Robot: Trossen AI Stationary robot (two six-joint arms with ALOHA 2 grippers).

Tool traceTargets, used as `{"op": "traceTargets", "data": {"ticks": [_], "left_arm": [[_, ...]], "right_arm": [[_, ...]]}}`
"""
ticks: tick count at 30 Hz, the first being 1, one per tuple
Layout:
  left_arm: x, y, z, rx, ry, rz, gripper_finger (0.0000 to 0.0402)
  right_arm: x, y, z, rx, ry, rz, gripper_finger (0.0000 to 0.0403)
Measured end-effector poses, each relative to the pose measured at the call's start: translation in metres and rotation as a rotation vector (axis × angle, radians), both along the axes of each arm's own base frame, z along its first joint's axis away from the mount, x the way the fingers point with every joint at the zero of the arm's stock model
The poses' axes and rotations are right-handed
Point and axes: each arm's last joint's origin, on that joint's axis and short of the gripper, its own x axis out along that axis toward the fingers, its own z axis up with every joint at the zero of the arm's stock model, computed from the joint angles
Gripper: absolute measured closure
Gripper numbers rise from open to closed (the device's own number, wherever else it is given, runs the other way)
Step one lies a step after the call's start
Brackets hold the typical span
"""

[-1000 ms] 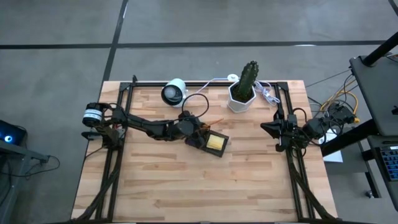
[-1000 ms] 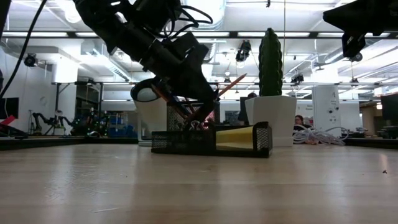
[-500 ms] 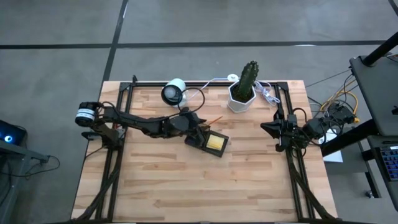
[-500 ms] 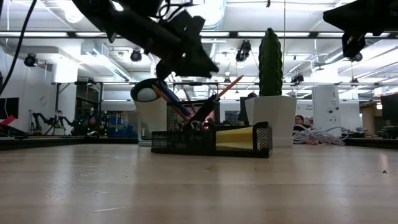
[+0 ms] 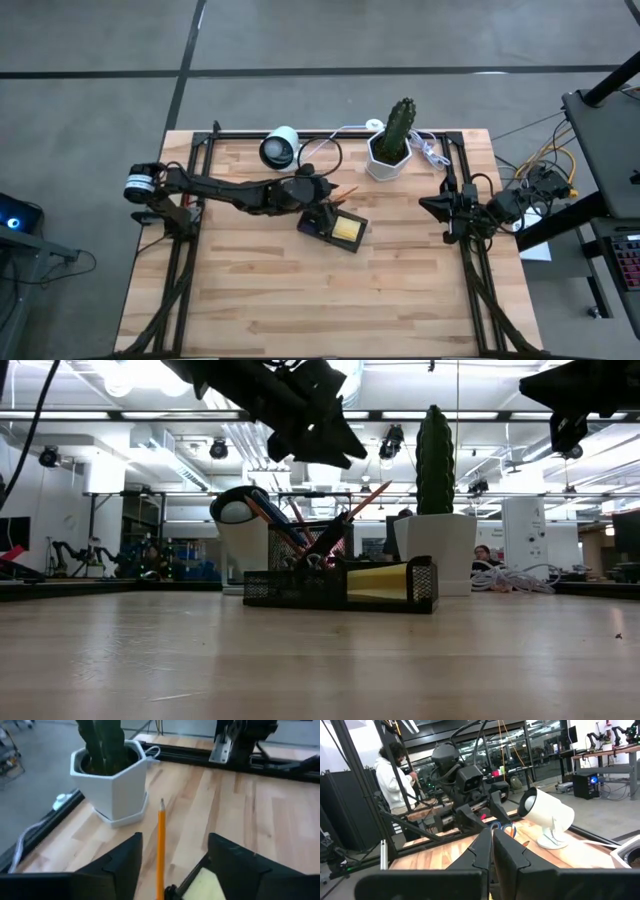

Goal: Pick and place office supplies into organizer
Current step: Put the yellow pencil into the black desk organizer

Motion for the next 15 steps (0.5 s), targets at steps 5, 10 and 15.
{"op": "traceTargets", "data": {"ticks": [5, 10, 15], "left_arm": [[0.002, 0.001, 0.001, -0.044, -0.023, 0.019, 0.0162], [0.012, 0.002, -0.008, -0.054, -0.007, 0.008, 0.0160], [0.034, 0.002, -0.016, -0.057, 0.027, -0.007, 0.0159]], "right_arm": [[0.000, 0.000, 0.000, -0.016, 0.002, -0.002, 0.0394], [0.000, 0.000, 0.000, -0.020, 0.003, -0.003, 0.0394], [0.000, 0.000, 0.000, -0.026, 0.006, -0.006, 0.0394]]}}
